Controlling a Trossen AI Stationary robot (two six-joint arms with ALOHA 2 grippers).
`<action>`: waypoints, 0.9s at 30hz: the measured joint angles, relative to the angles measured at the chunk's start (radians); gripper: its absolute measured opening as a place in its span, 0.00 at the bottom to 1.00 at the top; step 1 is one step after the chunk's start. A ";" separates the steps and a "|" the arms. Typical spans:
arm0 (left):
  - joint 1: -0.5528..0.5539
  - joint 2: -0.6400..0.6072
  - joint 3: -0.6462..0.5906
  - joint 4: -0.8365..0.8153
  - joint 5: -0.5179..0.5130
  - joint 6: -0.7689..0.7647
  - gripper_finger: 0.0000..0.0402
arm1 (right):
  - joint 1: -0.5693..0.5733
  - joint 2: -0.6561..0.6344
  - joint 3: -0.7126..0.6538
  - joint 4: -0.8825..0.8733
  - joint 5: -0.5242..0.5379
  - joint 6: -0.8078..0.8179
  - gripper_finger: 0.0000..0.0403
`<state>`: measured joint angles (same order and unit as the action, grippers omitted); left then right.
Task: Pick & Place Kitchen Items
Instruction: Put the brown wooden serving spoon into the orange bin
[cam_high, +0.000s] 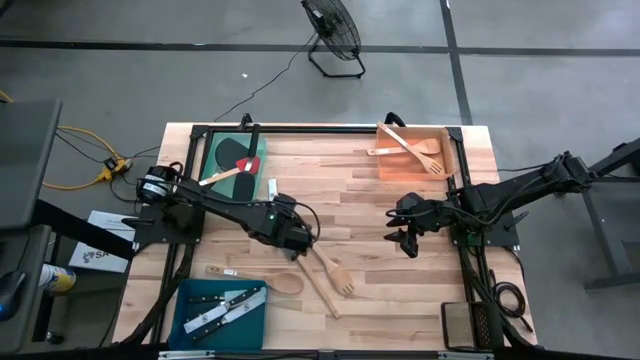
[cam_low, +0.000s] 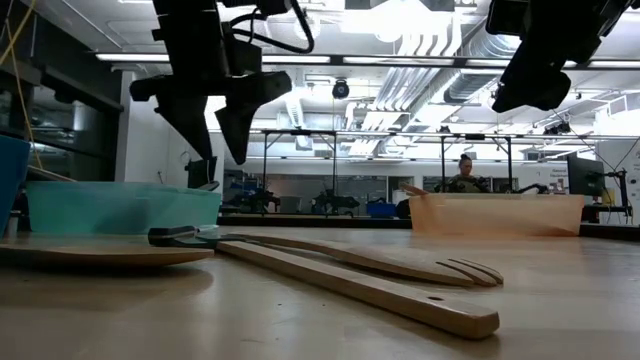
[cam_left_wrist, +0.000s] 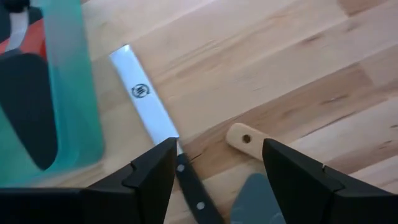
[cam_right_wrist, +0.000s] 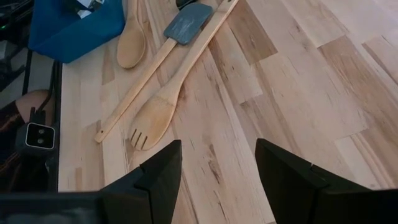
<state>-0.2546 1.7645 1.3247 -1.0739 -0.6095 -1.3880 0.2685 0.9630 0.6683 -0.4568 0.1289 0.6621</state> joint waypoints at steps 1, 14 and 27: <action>0.002 0.000 0.000 -0.011 0.002 -0.011 0.58 | 0.000 0.000 0.000 0.000 0.000 0.000 0.49; 0.082 0.000 0.000 -0.075 0.187 -0.035 0.58 | 0.000 0.000 0.000 -0.026 -0.002 -0.011 0.49; 0.061 0.000 0.000 -0.065 0.452 0.476 0.58 | 0.000 0.000 0.000 -0.078 0.000 -0.050 0.49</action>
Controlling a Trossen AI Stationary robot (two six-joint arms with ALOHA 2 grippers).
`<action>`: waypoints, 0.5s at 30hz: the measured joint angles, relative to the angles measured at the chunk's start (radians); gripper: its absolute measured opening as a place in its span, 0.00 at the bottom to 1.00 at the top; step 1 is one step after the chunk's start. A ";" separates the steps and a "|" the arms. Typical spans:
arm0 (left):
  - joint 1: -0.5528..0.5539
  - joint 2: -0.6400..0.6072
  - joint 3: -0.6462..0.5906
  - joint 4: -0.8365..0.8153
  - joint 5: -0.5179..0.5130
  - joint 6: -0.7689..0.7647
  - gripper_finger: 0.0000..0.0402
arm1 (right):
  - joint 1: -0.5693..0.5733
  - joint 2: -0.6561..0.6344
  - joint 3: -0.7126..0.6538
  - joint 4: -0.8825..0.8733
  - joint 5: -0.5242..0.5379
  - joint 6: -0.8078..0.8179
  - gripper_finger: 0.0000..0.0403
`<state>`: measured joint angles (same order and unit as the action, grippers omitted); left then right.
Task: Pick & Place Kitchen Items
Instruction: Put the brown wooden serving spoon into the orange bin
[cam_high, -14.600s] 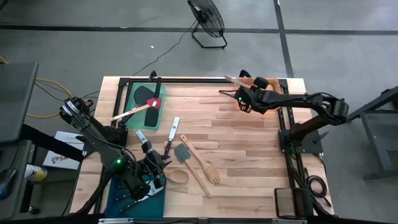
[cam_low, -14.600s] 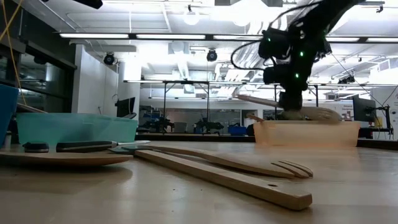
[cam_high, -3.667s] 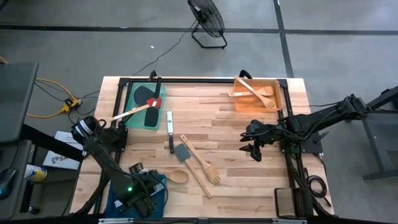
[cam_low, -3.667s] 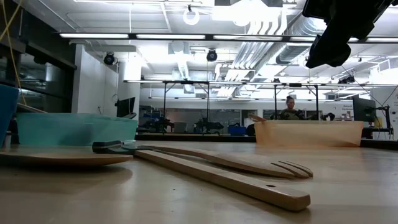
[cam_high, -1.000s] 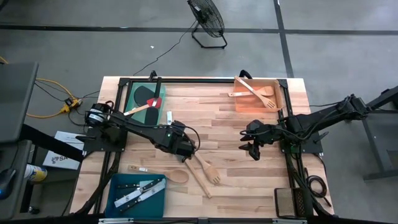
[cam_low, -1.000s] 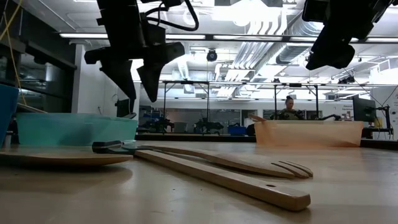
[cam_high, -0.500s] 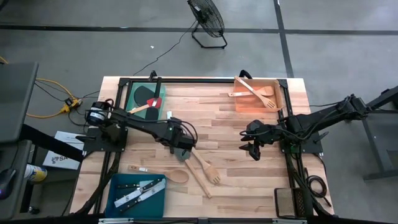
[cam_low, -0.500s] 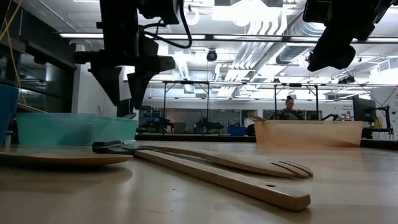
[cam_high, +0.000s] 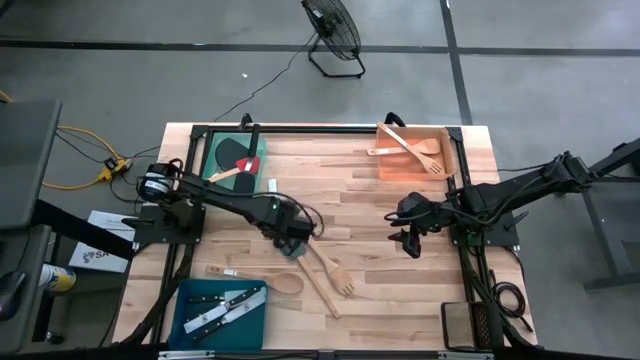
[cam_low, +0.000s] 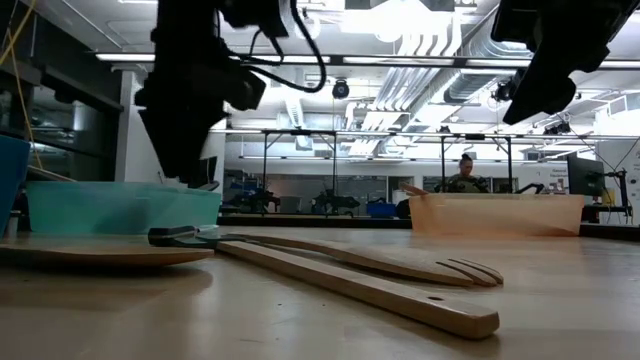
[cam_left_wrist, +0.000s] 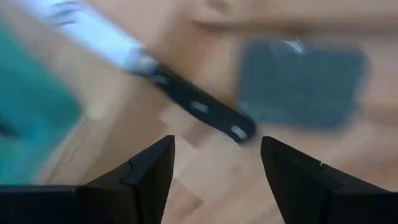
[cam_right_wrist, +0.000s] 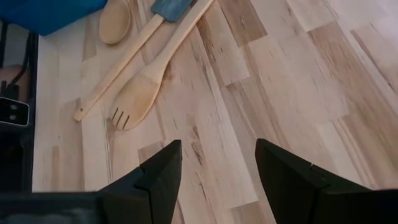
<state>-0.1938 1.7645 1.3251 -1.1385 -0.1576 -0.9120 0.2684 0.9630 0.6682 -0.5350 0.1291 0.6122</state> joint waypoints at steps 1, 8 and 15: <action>-0.015 0.000 0.000 0.012 0.022 0.064 0.58 | 0.000 0.000 0.000 0.000 0.000 -0.005 0.49; -0.131 0.000 0.000 0.052 0.073 0.407 0.58 | 0.000 0.000 0.000 0.000 0.005 -0.011 0.49; -0.225 0.000 0.000 0.185 0.080 0.490 0.58 | 0.000 0.000 0.000 0.000 0.004 -0.008 0.49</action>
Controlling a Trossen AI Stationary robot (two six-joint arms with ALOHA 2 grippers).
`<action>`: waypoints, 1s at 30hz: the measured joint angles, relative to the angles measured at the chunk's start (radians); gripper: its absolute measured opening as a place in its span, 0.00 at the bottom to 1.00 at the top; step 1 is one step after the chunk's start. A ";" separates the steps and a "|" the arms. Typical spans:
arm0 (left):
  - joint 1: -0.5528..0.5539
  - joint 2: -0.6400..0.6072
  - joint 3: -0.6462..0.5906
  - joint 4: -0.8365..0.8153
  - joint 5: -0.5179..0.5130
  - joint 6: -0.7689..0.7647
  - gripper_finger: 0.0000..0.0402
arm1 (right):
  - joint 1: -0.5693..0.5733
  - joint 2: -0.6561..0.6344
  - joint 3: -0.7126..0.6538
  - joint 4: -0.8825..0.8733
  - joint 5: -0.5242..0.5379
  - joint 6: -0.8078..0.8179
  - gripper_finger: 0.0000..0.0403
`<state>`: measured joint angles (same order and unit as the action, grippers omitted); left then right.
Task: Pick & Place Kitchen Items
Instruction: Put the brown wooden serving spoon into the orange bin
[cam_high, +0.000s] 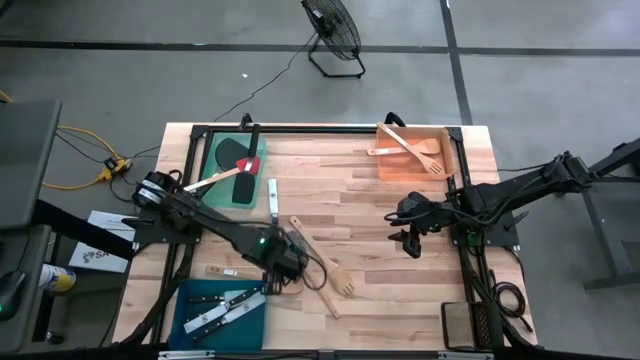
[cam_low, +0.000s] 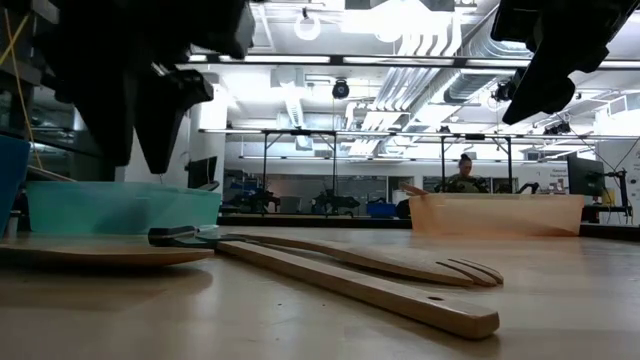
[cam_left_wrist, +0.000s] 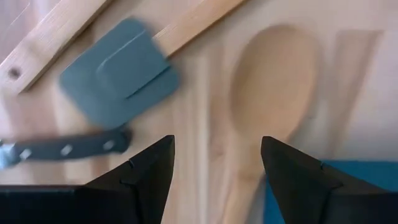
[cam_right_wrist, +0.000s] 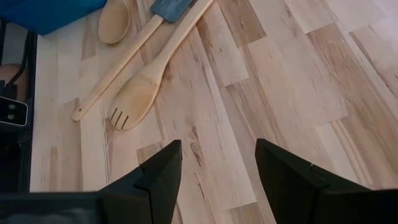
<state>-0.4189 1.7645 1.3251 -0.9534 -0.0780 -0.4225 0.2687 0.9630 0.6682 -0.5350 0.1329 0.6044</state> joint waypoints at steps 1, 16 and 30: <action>-0.013 0.000 0.000 0.018 0.000 0.000 0.58 | 0.000 0.000 0.000 0.000 0.000 0.000 0.49; -0.079 0.034 0.000 0.060 0.000 0.000 0.74 | 0.000 0.000 0.000 0.000 -0.001 -0.004 0.49; -0.078 0.147 0.002 0.099 0.065 0.030 0.88 | 0.000 0.000 0.000 0.000 -0.001 -0.007 0.49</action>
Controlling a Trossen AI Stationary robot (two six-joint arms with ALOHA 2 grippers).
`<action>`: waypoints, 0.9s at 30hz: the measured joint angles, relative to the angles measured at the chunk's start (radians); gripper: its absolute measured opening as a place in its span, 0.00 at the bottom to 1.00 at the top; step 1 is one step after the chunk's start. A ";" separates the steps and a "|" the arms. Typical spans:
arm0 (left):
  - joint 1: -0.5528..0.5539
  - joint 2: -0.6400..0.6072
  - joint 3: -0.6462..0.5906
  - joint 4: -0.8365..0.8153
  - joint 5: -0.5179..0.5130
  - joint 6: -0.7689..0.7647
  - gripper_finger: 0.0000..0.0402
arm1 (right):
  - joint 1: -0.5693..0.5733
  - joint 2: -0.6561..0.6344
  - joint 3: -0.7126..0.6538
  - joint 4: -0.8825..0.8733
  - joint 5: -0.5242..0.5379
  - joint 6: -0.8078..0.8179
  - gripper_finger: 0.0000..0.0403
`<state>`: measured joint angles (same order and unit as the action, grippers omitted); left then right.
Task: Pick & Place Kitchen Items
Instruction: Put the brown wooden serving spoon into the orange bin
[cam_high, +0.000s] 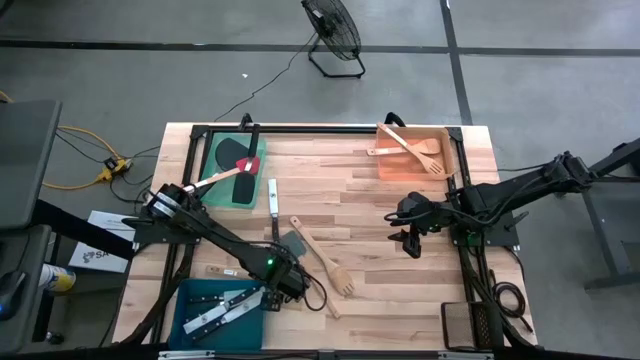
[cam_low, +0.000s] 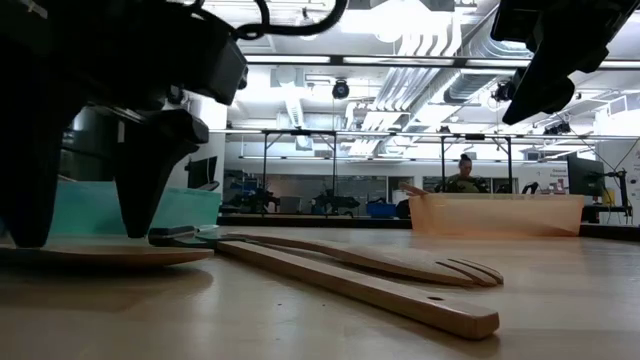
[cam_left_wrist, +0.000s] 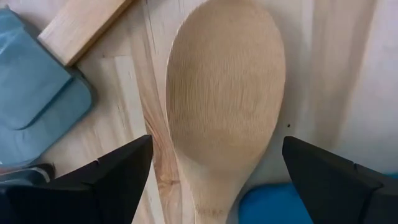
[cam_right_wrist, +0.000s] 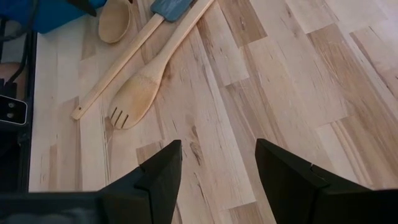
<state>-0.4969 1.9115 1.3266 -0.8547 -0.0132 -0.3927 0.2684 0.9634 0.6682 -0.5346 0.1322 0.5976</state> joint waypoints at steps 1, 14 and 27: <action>0.000 0.003 0.000 -0.001 0.000 -0.001 0.88 | 0.000 0.000 0.000 0.000 0.000 0.000 0.49; 0.000 0.031 0.000 0.022 0.004 0.026 0.88 | 0.000 0.000 0.000 0.000 0.000 0.000 0.49; 0.000 0.061 0.002 0.032 0.004 0.048 0.76 | 0.000 0.000 0.000 0.000 0.000 0.000 0.49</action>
<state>-0.4969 1.9720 1.3289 -0.8223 -0.0096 -0.3452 0.2685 0.9634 0.6682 -0.5343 0.1320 0.5977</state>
